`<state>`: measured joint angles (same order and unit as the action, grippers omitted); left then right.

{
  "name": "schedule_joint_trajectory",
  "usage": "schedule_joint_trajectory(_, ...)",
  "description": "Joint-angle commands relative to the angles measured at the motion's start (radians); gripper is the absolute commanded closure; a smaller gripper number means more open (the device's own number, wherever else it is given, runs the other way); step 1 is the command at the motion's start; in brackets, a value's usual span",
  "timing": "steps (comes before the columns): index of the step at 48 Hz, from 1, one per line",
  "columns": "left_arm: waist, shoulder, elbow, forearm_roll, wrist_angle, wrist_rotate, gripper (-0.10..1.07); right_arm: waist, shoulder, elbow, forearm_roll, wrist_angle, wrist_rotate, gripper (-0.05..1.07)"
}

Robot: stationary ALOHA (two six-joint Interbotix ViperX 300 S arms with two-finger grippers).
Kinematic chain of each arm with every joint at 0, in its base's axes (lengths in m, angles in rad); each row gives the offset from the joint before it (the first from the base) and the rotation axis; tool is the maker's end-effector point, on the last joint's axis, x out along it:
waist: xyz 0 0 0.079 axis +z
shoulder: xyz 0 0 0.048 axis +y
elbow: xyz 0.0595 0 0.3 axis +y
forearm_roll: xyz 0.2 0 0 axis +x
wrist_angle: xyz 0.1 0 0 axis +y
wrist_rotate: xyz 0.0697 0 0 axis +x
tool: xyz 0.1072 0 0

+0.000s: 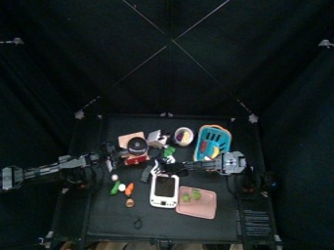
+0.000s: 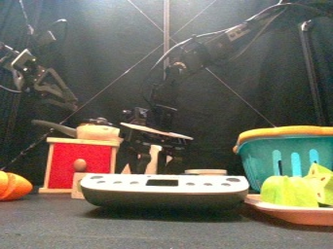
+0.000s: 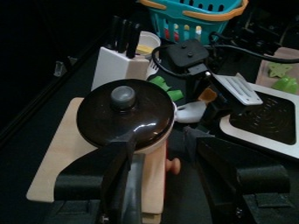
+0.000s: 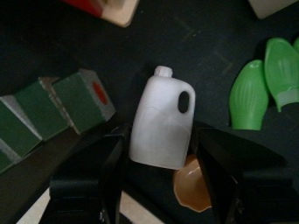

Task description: Place detergent in basket

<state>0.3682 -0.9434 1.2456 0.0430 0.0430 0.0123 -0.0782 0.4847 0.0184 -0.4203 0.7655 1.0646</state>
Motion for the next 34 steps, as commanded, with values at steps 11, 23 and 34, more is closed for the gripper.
schedule_joint_trajectory(11, 0.000, 0.002, -0.009, -0.002, -0.005, 0.000, 0.12, -0.005, -0.164, -0.012, -0.063, -0.002, -0.002, 0.25)
schedule_joint_trajectory(23, 0.000, 0.002, -0.011, -0.002, -0.003, 0.000, 0.12, 0.002, -0.299, 0.069, -0.103, 0.011, 0.002, 0.25)
schedule_joint_trajectory(34, -0.002, 0.002, -0.003, -0.003, -0.005, 0.000, 0.12, 0.015, -0.476, 0.224, -0.094, 0.000, 0.018, 0.25)
